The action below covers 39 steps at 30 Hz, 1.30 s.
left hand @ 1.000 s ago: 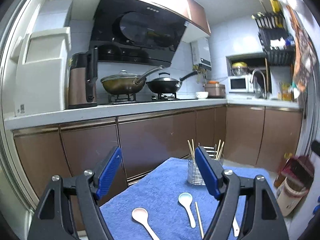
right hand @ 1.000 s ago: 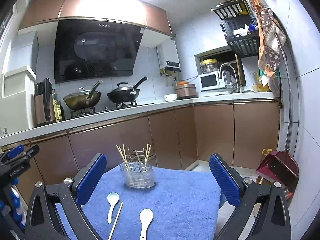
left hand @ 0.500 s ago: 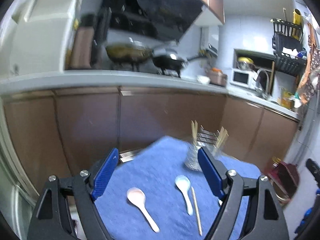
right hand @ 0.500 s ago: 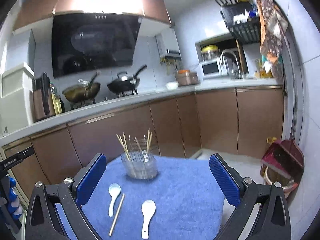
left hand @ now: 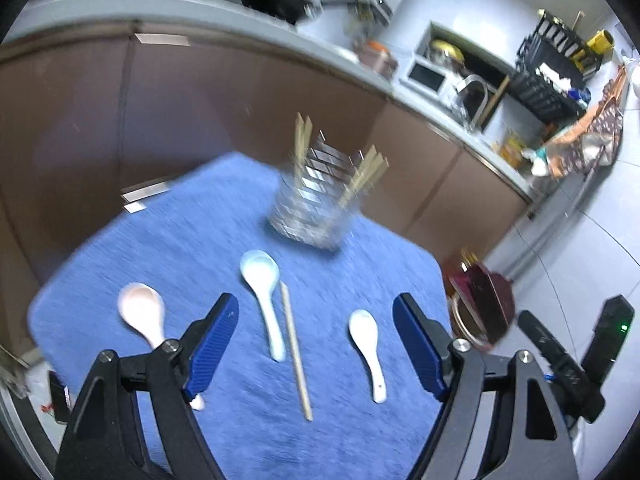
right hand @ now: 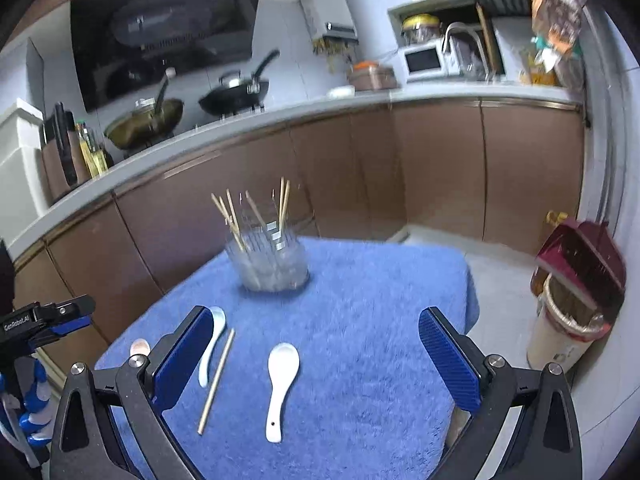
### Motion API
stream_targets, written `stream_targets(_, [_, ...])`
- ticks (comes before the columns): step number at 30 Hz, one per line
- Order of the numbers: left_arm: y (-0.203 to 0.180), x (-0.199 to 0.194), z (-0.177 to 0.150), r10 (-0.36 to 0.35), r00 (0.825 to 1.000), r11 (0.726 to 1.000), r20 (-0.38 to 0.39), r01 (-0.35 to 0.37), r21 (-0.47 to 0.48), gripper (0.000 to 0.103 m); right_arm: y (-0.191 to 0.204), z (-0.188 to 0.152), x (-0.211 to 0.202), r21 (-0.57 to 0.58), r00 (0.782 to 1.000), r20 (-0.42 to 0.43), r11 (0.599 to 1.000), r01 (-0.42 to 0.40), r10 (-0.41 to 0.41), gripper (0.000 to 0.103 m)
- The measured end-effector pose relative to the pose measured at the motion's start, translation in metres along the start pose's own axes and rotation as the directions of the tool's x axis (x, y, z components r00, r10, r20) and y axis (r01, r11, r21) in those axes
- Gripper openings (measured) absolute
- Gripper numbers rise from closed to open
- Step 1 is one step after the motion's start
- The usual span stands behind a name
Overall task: Organize utensils
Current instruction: 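Lower the right tool over a white spoon while the left tool lowers over a chopstick, then close the right tool on the white spoon while the left tool closes on the chopstick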
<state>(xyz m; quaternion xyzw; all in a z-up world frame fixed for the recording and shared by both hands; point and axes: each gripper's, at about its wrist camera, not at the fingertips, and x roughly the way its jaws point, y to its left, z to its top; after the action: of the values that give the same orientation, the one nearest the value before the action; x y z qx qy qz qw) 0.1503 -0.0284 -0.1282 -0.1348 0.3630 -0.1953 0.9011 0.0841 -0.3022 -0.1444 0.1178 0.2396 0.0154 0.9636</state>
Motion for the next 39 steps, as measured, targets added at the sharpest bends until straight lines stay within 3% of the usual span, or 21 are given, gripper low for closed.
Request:
stream_targets(4, [-0.005, 0.052, 0.005, -0.029, 0.991, 1.000, -0.128, 0.028, -0.011, 0.064, -0.008, -0.008, 0.033, 0.006, 0.992, -0.110, 0.999, -0.054, 0.054, 0.084])
stream_targets(8, [0.000, 0.104, 0.008, -0.045, 0.968, 0.998, -0.248, 0.030, -0.063, 0.054, -0.015, -0.017, 0.060, 0.024, 0.974, -0.198, 0.994, -0.108, 0.111, 0.067])
stream_targets(14, [0.019, 0.164, 0.008, 0.010, 0.930, 0.994, -0.368, -0.049, -0.096, 0.039, -0.022, -0.026, 0.096, 0.043, 0.934, -0.302, 0.981, -0.189, 0.193, 0.063])
stream_targets(19, [0.029, 0.191, 0.009, 0.047, 0.905, 0.993, -0.422, -0.090, -0.082, 0.032, -0.018, -0.032, 0.119, 0.046, 0.904, -0.354, 0.970, -0.238, 0.239, 0.059])
stream_targets(26, [0.038, 0.217, 0.009, 0.096, 0.869, 0.990, -0.485, -0.135, -0.045, 0.022, -0.017, -0.033, 0.152, 0.062, 0.860, -0.425, 0.957, -0.284, 0.282, 0.046])
stream_targets(39, [0.036, 0.252, 0.019, 0.124, 0.824, 0.991, -0.553, -0.130, 0.029, 0.013, -0.018, -0.038, 0.205, 0.091, 0.758, -0.552, 0.929, -0.359, 0.347, 0.037])
